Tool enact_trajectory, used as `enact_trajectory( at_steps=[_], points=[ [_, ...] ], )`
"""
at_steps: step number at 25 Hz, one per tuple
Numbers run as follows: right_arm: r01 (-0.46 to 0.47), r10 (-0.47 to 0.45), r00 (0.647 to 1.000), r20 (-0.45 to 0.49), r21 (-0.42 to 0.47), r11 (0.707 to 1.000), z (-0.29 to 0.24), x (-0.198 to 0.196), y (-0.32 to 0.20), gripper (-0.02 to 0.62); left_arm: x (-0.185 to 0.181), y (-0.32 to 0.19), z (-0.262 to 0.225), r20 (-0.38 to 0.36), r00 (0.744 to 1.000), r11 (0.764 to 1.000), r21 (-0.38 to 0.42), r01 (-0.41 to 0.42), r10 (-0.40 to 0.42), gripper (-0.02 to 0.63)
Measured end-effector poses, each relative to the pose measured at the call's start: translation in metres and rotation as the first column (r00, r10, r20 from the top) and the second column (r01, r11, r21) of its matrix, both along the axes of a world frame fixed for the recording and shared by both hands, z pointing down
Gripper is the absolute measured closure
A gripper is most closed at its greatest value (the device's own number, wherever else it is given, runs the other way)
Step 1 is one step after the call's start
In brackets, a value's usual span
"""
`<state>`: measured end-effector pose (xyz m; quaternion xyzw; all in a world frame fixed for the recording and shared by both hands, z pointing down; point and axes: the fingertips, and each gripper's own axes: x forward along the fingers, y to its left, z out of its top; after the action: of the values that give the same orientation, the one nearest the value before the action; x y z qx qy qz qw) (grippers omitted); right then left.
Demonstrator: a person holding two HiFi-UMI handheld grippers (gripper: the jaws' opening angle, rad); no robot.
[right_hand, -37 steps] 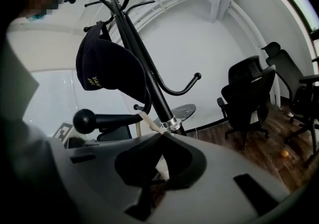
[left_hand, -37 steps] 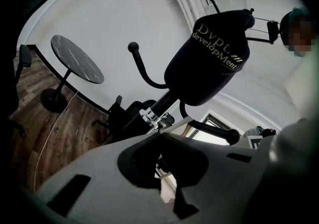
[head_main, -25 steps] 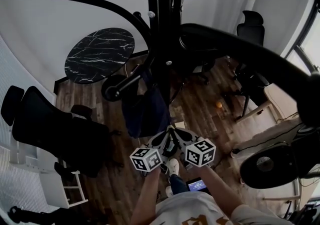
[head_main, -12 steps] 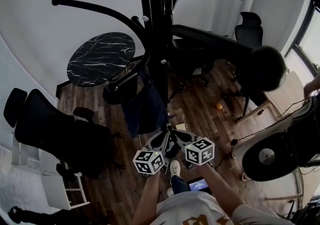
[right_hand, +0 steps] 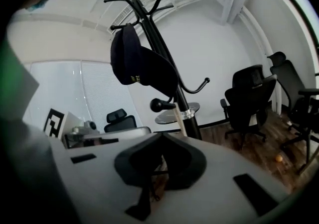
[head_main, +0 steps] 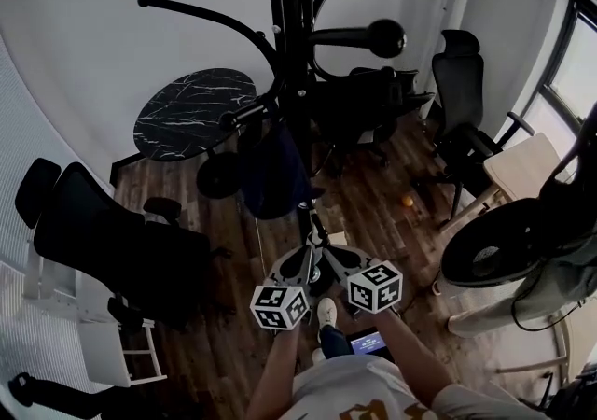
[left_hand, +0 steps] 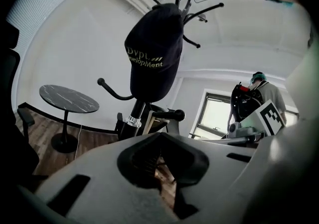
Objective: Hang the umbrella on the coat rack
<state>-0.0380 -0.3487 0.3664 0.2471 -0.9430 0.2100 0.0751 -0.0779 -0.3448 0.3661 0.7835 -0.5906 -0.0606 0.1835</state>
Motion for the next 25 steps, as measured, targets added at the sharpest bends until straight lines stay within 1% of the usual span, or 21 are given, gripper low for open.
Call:
enact_trajectory(
  at_steps=[3, 7, 8, 11, 12, 16, 19, 21, 25],
  points=[
    [0.032, -0.032, 0.998, 0.052, -0.010, 0.999, -0.012, 0.002, 0.027, 0.583, -0.002, 0.020, -0.010, -0.024, 1.000, 1.000, 0.014, 0.017, -0.016, 0.586],
    [0.000, -0.002, 0.998, 0.056, 0.039, 0.999, -0.021, 0.014, 0.052, 0.583, 0.000, 0.045, -0.022, -0.012, 0.999, 0.999, 0.019, 0.035, -0.034, 0.586],
    [-0.007, 0.003, 0.998, 0.062, 0.052, 0.999, -0.024, 0.016, 0.057, 0.583, 0.000, 0.051, -0.027, -0.019, 0.999, 0.999, 0.025, 0.034, -0.033, 0.586],
    [-0.018, 0.009, 0.996, 0.092, 0.090, 0.996, -0.036, 0.022, 0.068, 0.583, 0.001, 0.066, -0.048, -0.072, 0.997, 0.997, 0.074, 0.033, -0.028, 0.586],
    [-0.023, 0.013, 0.995, 0.100, 0.105, 0.994, -0.041, 0.025, 0.071, 0.583, 0.002, 0.070, -0.054, -0.073, 0.997, 0.995, 0.087, 0.038, -0.032, 0.586],
    [-0.040, 0.019, 0.988, 0.153, 0.137, 0.990, -0.061, 0.041, 0.085, 0.583, 0.009, 0.085, -0.066, -0.040, 0.998, 0.993, 0.105, 0.057, -0.053, 0.586],
    [-0.033, 0.009, 0.982, 0.191, 0.120, 0.992, -0.071, 0.056, 0.091, 0.583, 0.023, 0.093, -0.071, -0.029, 0.998, 0.991, 0.115, 0.062, -0.059, 0.586],
    [-0.019, -0.003, 0.984, 0.179, 0.121, 0.993, -0.071, 0.065, 0.098, 0.583, 0.033, 0.101, -0.072, -0.023, 0.998, 0.991, 0.117, 0.067, -0.065, 0.586],
    [-0.013, -0.008, 0.991, 0.133, 0.153, 0.988, -0.074, 0.082, 0.113, 0.583, 0.050, 0.118, -0.076, -0.006, 0.996, 0.990, 0.110, 0.092, -0.092, 0.586]
  ],
)
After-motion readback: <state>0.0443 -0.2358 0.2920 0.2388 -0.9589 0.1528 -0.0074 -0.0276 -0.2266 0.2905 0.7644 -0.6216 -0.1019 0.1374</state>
